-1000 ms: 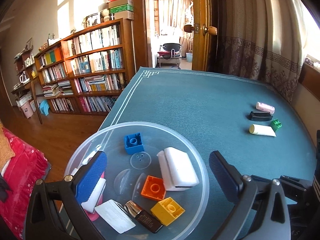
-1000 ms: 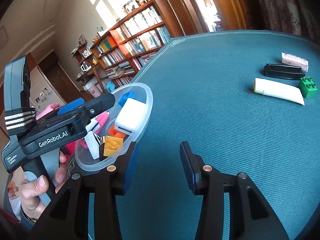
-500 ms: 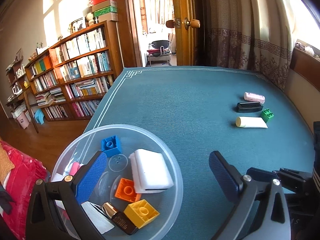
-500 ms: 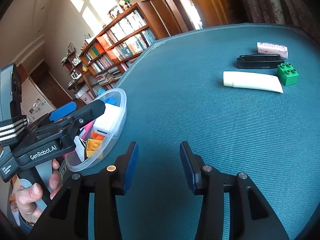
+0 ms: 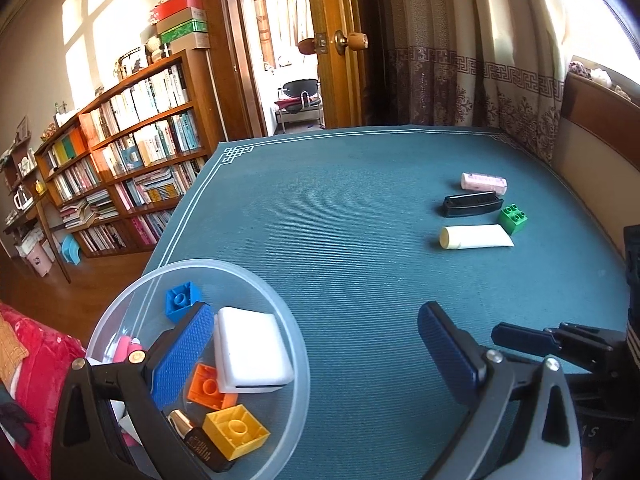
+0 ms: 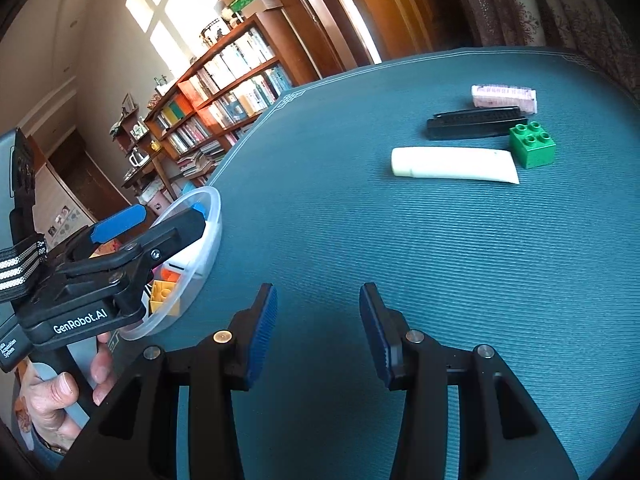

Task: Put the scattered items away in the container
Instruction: 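Withdraw both grippers from the bowl toward the remaining items, then move the right gripper to the green brick and grasp it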

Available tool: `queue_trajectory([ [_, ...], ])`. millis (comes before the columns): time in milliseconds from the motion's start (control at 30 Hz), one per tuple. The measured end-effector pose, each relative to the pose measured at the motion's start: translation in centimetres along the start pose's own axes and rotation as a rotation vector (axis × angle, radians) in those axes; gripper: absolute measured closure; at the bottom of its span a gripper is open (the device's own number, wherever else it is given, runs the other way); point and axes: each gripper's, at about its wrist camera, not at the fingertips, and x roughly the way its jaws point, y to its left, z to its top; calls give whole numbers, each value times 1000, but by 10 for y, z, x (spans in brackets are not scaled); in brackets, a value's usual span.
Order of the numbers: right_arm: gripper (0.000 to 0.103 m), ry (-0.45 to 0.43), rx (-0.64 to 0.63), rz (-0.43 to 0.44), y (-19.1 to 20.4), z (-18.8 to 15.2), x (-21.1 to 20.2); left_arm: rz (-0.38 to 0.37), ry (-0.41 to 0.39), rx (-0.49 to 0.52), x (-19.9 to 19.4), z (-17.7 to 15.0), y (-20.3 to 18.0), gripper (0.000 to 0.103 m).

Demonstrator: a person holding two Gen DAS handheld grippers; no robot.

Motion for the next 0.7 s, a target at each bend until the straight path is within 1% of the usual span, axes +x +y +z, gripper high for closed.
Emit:
queue_trajectory([
  [267,56,-14,26,-61,-25,4,-12,-29,8,29,4,3,-19,1],
  [500,56,-63,104,-152,-69,15,-32,-60,21,59,11,5,-39,1],
  [633,56,-91,110,-209,-88,26,-41,-77,28,69,16,7,-48,1],
  [667,55,-96,112,-223,-93,30,-42,-81,28,70,17,8,-50,1],
  [700,49,-102,116,-238,-98,35,-42,-84,28,71,18,9,-51,1],
])
